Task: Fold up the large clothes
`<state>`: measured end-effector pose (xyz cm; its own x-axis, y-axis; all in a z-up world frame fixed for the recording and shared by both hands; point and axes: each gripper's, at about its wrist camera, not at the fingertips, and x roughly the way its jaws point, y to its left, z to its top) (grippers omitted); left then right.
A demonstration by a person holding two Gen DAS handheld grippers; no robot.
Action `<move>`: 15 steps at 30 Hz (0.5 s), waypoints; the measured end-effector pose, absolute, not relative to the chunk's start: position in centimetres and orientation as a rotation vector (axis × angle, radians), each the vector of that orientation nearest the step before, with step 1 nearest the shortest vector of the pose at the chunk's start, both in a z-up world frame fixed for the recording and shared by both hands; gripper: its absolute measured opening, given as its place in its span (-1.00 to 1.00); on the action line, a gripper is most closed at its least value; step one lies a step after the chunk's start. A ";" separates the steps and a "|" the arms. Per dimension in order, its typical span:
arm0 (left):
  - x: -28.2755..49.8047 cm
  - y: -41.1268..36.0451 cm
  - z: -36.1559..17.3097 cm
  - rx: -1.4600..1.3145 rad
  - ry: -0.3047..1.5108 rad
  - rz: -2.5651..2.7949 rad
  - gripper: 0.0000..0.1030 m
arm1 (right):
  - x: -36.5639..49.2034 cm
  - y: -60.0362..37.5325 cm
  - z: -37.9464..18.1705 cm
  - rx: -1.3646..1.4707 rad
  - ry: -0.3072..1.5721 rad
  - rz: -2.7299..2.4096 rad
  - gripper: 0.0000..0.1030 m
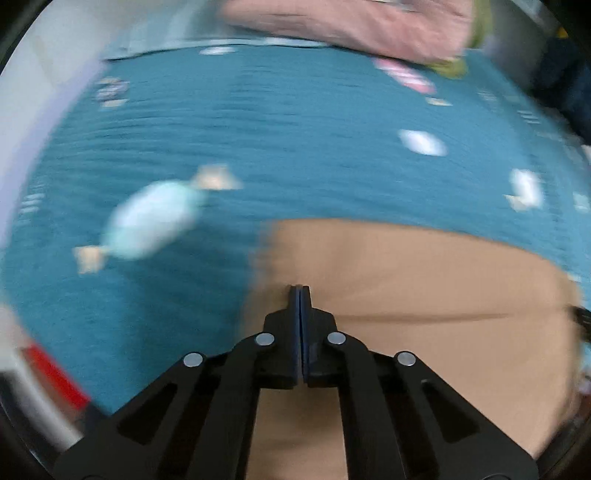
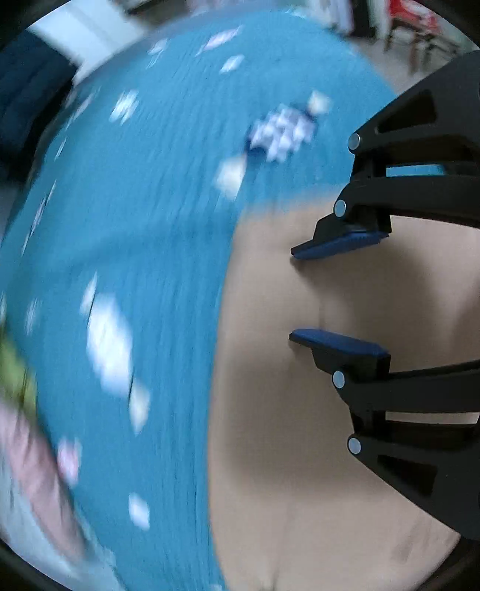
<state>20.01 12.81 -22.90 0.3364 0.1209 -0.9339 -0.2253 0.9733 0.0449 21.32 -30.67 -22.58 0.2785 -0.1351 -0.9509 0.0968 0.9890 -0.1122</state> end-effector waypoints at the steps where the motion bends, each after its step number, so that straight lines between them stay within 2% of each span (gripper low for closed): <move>1: 19.3 14.7 -23.3 -0.104 1.235 0.282 -0.92 | 20.8 -32.1 -22.5 0.013 1.289 -0.174 -0.29; 4: 17.3 18.3 -23.4 -0.247 1.263 0.284 -0.93 | 19.3 -33.8 -21.1 0.095 1.254 -0.181 -0.27; 7: 16.0 17.8 -21.2 -0.250 1.205 0.253 -0.92 | 18.1 -31.6 -19.1 0.060 1.201 -0.180 -0.27; 12: 15.7 11.7 -17.5 -0.232 1.130 0.043 -0.92 | 17.0 -24.6 -17.3 0.106 1.182 0.045 -0.27; 15: 15.8 6.8 -17.4 -0.189 1.131 -0.075 -0.92 | 16.9 -19.5 -18.1 0.073 1.205 0.171 -0.27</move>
<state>15.78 6.81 -17.41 0.4251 -0.1556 -0.8917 -0.0359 0.9814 -0.1884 16.95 -19.48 -18.05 0.3467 0.1706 -0.9223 -0.0935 0.9847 0.1470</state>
